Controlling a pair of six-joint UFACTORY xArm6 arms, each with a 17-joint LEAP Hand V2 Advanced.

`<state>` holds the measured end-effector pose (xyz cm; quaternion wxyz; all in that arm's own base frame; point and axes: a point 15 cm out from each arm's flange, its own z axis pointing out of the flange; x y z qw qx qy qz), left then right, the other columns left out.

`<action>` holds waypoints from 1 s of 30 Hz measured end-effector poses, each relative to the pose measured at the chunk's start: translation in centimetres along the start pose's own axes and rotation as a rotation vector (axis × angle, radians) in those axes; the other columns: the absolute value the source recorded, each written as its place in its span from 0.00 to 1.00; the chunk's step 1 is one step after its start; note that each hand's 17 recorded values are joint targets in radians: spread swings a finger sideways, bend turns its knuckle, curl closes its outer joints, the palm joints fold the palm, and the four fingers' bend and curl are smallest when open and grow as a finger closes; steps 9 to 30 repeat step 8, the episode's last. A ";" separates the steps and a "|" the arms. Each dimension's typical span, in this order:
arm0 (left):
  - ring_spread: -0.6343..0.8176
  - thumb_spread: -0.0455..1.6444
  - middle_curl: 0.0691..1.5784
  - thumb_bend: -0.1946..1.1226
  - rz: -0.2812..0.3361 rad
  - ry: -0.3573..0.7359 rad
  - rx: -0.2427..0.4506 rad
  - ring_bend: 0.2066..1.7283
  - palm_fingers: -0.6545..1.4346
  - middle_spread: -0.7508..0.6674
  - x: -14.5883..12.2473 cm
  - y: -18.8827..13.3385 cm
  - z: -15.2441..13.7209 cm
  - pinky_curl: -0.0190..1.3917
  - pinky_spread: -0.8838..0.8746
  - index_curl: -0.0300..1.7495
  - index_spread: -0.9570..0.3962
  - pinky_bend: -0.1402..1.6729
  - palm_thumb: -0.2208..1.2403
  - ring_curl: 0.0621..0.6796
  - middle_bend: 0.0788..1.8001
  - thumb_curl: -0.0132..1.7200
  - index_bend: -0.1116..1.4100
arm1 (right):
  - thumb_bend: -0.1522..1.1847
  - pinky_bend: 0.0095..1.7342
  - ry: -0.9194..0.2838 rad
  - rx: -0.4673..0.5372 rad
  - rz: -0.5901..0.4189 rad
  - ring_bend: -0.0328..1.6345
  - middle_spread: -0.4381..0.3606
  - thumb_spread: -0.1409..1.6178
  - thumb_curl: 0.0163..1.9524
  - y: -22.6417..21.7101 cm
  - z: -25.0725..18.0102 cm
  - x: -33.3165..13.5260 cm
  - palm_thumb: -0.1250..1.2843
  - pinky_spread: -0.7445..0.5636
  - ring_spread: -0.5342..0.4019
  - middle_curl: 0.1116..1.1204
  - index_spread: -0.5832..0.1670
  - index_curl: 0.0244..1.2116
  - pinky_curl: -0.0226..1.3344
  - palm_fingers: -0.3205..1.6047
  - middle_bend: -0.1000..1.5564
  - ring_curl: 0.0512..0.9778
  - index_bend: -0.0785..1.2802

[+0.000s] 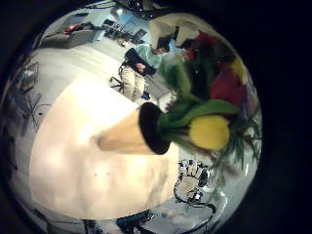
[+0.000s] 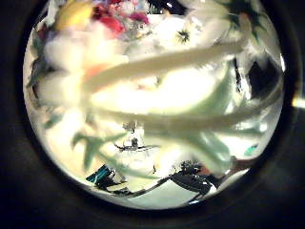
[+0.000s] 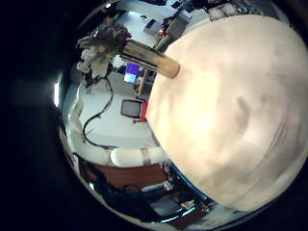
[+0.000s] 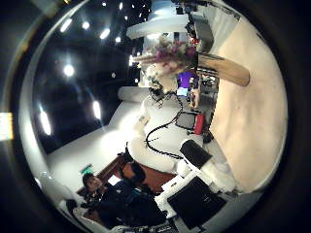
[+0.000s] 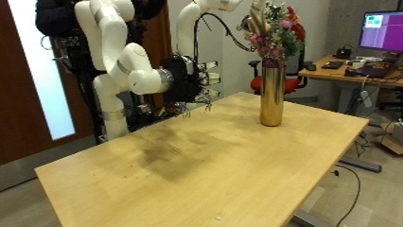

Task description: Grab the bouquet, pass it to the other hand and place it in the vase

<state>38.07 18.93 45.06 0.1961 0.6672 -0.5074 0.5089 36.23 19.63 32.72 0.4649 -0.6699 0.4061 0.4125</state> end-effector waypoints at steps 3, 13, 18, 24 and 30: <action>0.92 0.47 0.10 0.12 -0.009 0.001 0.009 0.16 0.22 0.98 0.0 1.5 -1.0 0.22 0.90 0.14 0.91 0.24 0.32 0.19 0.04 0.21 0.14 | 0.10 0.24 -0.004 0.000 -0.002 0.22 0.69 0.62 0.23 0.0 0.0 -0.1 0.63 0.84 0.75 0.16 0.35 0.23 0.25 0.18 0.17 0.23 0.18; 0.93 0.46 0.07 0.12 -0.034 0.009 0.015 0.15 0.23 0.98 -0.8 4.8 -1.8 0.22 0.90 0.11 0.90 0.24 0.32 0.19 0.04 0.20 0.15 | 0.09 0.25 -0.018 -0.012 -0.006 0.22 0.69 0.62 0.23 0.3 0.2 -0.2 0.63 0.84 0.76 0.16 0.36 0.23 0.25 0.18 0.17 0.23 0.19; 0.93 0.46 0.07 0.12 -0.034 0.009 0.015 0.15 0.23 0.98 -0.8 4.8 -1.8 0.22 0.90 0.11 0.90 0.24 0.32 0.19 0.04 0.20 0.15 | 0.09 0.25 -0.018 -0.012 -0.006 0.22 0.69 0.62 0.23 0.3 0.2 -0.2 0.63 0.84 0.76 0.16 0.36 0.23 0.25 0.18 0.17 0.23 0.19; 0.93 0.46 0.07 0.12 -0.034 0.009 0.015 0.15 0.23 0.98 -0.8 4.8 -1.8 0.22 0.90 0.11 0.90 0.24 0.32 0.19 0.04 0.20 0.15 | 0.09 0.25 -0.018 -0.012 -0.006 0.22 0.69 0.62 0.23 0.3 0.2 -0.2 0.63 0.84 0.76 0.16 0.36 0.23 0.25 0.18 0.17 0.23 0.19; 0.93 0.46 0.07 0.12 -0.034 0.009 0.015 0.15 0.23 0.98 -0.8 4.8 -1.8 0.22 0.90 0.11 0.90 0.24 0.32 0.19 0.04 0.20 0.15 | 0.09 0.25 -0.018 -0.012 -0.006 0.22 0.69 0.62 0.23 0.3 0.2 -0.2 0.63 0.84 0.76 0.16 0.36 0.23 0.25 0.18 0.17 0.23 0.19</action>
